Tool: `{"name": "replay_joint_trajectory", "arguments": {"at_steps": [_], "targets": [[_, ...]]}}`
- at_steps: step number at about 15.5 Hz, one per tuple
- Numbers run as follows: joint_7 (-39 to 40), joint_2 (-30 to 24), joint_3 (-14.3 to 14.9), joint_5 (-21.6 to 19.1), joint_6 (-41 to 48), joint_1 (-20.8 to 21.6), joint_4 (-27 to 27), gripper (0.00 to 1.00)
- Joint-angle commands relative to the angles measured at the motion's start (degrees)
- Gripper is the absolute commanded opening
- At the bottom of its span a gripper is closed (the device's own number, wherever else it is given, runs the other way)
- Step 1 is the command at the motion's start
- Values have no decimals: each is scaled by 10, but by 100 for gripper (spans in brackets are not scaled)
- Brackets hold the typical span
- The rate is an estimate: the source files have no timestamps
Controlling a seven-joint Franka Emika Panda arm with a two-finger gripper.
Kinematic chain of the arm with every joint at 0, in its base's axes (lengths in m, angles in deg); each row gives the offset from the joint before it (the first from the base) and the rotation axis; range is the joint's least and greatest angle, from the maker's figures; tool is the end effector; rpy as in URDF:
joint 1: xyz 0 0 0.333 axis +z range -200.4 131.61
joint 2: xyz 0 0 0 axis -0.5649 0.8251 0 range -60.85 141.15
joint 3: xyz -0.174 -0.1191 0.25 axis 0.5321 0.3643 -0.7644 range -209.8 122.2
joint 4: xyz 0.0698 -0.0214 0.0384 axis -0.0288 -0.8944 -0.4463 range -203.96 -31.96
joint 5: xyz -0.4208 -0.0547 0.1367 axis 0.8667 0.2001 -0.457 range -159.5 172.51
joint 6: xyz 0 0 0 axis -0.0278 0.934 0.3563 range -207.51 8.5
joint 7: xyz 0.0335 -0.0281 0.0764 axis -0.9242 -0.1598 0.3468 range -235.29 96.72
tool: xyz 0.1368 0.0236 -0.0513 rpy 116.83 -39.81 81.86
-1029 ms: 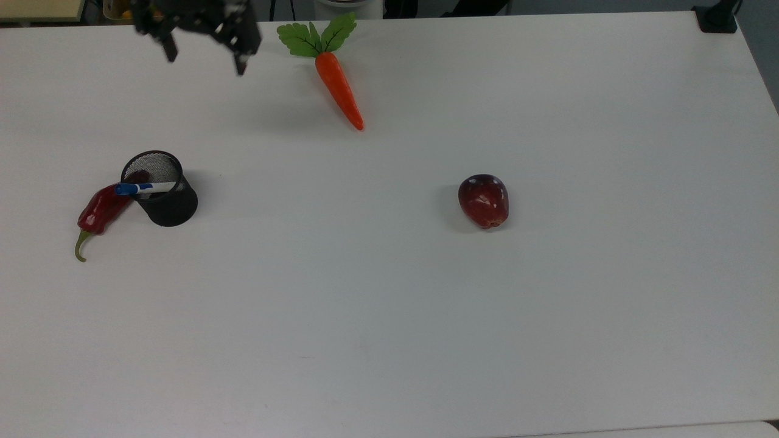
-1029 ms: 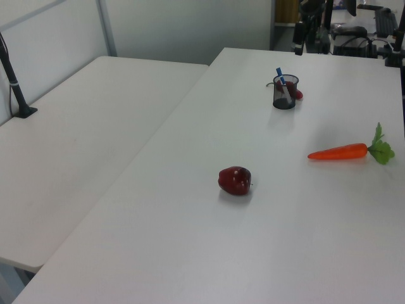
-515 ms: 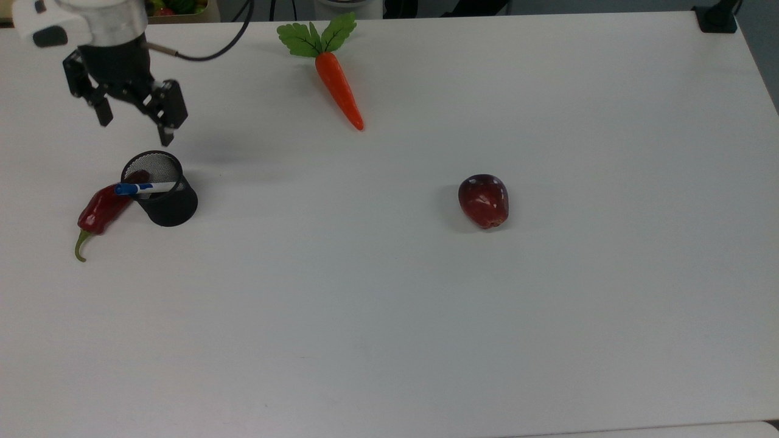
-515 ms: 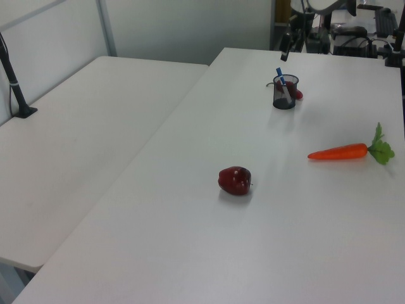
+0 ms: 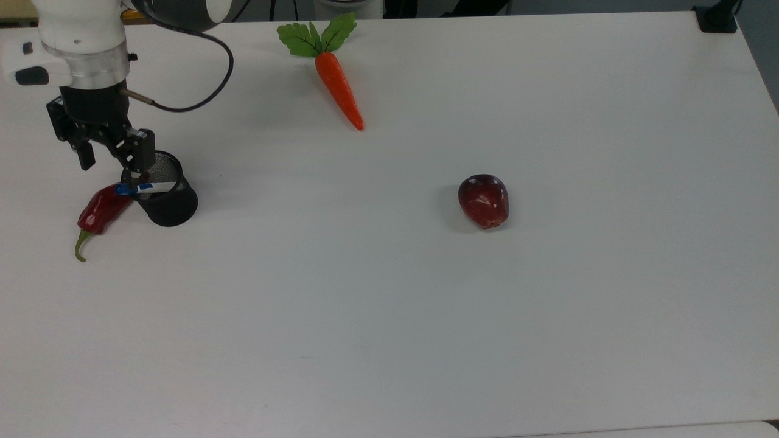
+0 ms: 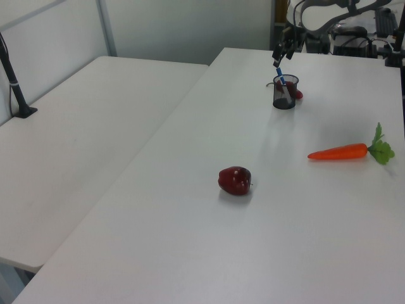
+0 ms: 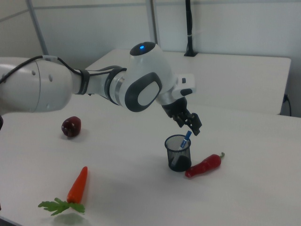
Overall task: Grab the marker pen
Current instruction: 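Lower the gripper and close it on the blue-capped marker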
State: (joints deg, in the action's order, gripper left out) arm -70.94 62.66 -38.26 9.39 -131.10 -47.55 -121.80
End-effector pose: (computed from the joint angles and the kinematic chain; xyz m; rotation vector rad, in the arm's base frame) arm 0.7294 -0.2407 0.3807 2.9221 -0.4558 0.5603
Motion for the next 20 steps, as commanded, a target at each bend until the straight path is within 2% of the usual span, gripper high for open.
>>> {"name": "replay_joint_trajectory", "arguments": {"at_steps": [1,3,8,13,20], "targets": [[-54,4,4,9,-40,6,-8,62],[-83,13,4,10,-62,8,-12,60],[-85,16,4,11,-66,10,-17,41],[-85,13,4,11,-62,14,-33,37],[-87,4,3,5,-61,14,-30,18]]}}
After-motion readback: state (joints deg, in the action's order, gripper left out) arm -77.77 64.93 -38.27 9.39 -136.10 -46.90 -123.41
